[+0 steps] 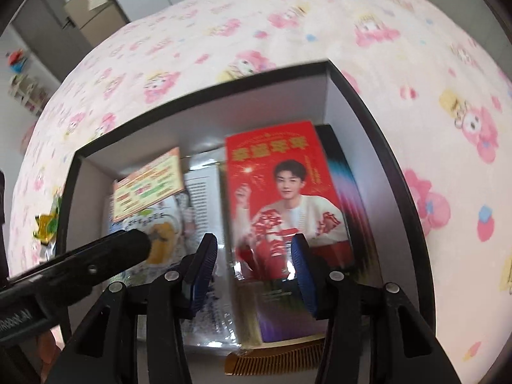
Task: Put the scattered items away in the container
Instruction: 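Open both grippers and lift them out of the shoebox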
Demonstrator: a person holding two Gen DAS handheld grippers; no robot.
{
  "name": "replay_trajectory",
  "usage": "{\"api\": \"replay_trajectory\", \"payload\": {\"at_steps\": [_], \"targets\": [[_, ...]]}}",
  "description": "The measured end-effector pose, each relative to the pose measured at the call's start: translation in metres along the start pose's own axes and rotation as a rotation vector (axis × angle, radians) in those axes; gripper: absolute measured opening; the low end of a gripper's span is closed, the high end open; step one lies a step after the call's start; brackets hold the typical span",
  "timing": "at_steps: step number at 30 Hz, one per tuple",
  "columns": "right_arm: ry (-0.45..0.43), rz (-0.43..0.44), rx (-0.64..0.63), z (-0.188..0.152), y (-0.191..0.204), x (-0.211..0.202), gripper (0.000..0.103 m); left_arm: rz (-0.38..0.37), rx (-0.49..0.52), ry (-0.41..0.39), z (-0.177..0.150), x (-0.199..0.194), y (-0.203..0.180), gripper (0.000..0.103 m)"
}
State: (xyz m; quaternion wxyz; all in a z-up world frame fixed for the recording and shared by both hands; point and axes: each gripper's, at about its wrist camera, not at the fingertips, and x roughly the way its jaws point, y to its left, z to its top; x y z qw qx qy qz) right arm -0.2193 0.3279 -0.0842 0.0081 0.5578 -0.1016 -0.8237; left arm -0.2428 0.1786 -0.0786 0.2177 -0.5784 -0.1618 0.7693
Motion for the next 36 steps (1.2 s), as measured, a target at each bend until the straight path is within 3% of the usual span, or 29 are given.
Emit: {"api": "replay_trajectory", "payload": {"at_steps": [15,26,36], "targets": [[-0.151,-0.040,-0.219,-0.025,0.064,-0.044,0.045,0.122,0.127,-0.136,-0.039,-0.074,0.002,0.042],[-0.229,0.044,-0.222,-0.069,0.099,-0.080,0.049,0.171,0.175,-0.223,-0.084,-0.133,0.010,0.046],[-0.259,0.039,-0.254,-0.107,0.126,-0.102,0.049,0.160,0.165,-0.260,-0.122,-0.171,0.025,0.047]]}}
